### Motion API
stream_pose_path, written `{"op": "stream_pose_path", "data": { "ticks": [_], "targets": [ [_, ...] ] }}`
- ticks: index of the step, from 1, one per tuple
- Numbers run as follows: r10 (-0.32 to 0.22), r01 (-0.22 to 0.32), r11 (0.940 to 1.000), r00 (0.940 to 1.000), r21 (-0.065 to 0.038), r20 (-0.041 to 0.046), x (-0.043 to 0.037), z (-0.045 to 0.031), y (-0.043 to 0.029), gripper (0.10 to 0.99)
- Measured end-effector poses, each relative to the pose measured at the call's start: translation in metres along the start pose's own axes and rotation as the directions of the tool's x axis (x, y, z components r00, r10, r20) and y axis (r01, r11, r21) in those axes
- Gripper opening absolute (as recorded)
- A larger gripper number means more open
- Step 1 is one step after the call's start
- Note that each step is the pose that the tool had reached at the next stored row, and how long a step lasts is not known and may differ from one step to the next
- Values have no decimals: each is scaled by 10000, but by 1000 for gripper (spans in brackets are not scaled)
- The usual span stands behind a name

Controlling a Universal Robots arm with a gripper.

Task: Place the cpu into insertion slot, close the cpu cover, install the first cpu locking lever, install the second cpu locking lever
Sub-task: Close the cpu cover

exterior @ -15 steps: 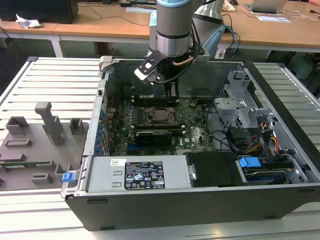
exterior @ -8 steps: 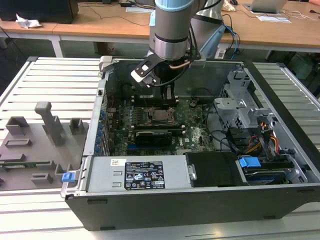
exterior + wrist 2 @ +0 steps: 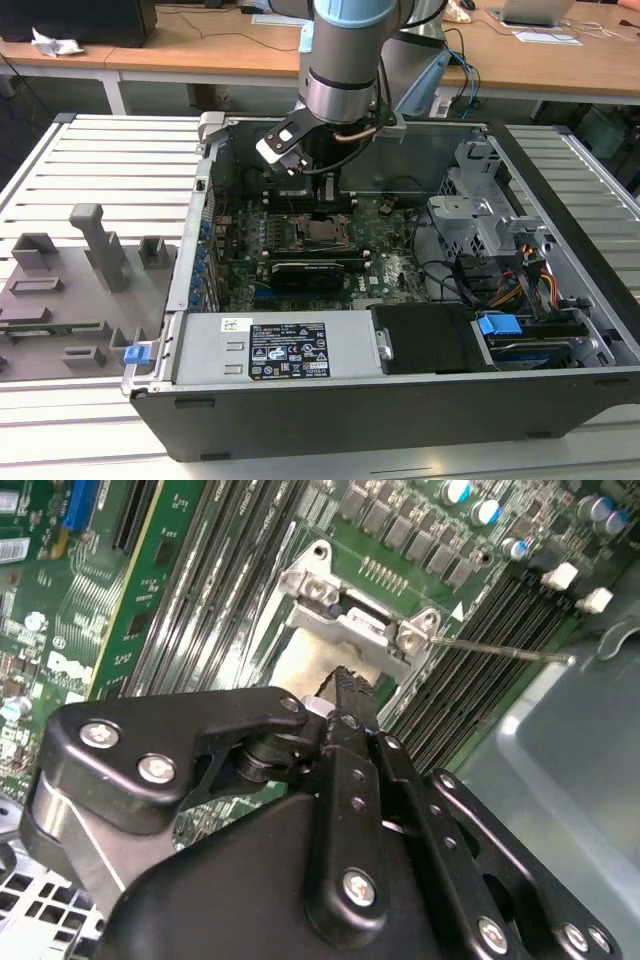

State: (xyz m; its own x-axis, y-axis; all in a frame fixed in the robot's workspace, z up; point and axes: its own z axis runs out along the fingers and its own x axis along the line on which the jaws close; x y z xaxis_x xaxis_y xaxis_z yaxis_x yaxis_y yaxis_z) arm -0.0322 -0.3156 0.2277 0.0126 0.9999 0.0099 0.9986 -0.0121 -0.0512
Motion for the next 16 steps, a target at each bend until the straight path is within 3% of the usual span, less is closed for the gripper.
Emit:
{"op": "stream_pose_path", "data": {
  "ticks": [4, 16],
  "targets": [
    [-35, 35, 10000, 10000, 2, 1, -3, 56, -73, 106],
    [-404, 404, 9991, 9992, -110, 24, -5, 172, -119, 106]
  ]
}}
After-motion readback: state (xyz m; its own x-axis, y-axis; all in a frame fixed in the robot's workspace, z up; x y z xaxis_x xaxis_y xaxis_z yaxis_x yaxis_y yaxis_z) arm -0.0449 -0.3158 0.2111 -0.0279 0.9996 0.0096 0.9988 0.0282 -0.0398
